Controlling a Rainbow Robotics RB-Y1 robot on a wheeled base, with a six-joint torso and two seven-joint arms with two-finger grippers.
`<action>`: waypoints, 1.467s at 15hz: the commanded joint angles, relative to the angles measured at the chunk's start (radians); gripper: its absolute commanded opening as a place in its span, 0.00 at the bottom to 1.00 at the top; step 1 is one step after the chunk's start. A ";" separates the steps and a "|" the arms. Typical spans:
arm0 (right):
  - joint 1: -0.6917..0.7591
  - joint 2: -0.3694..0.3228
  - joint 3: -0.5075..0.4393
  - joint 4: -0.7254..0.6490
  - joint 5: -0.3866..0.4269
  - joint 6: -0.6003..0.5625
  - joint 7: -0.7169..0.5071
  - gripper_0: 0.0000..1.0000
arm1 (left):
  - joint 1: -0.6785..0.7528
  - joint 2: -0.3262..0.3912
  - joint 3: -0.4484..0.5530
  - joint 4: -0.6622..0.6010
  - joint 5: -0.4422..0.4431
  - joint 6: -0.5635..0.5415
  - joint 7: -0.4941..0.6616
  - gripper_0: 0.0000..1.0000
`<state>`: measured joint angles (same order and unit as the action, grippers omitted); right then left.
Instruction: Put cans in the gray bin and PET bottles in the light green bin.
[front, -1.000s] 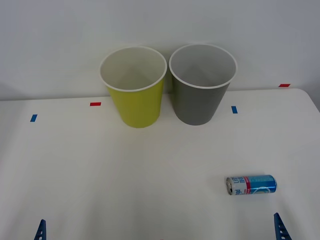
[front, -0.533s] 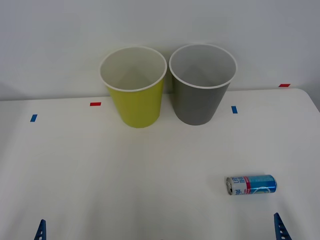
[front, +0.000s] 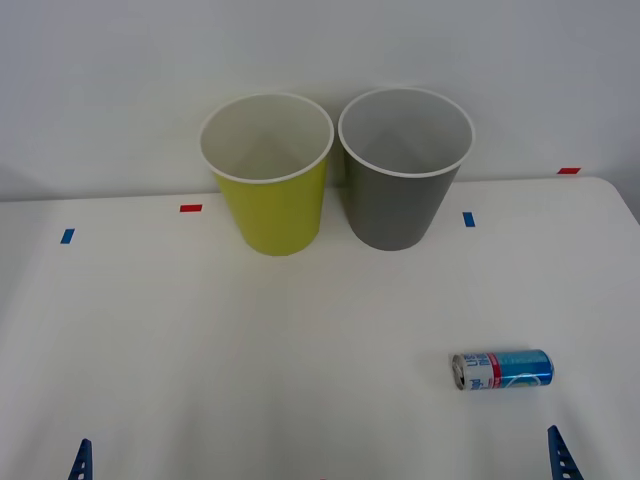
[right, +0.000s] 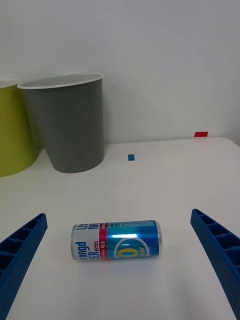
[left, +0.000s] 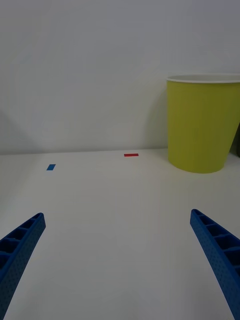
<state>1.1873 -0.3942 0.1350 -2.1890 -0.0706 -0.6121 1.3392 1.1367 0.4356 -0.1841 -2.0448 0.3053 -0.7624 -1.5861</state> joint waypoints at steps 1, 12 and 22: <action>0.000 0.000 0.000 0.000 0.000 0.000 0.000 1.00 | 0.000 0.000 0.000 0.000 0.000 0.000 0.000 1.00; -0.109 -0.002 -0.023 0.051 -0.009 0.060 0.008 1.00 | 0.000 0.000 0.000 0.000 0.000 0.000 0.000 1.00; -0.132 0.014 -0.112 -0.258 -0.267 0.696 -0.020 1.00 | 0.000 0.000 0.000 0.000 0.000 0.000 0.000 1.00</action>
<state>1.0658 -0.3820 0.0507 -2.4186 -0.2850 0.0223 1.3284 1.1366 0.4357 -0.1841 -2.0448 0.3053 -0.7624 -1.5861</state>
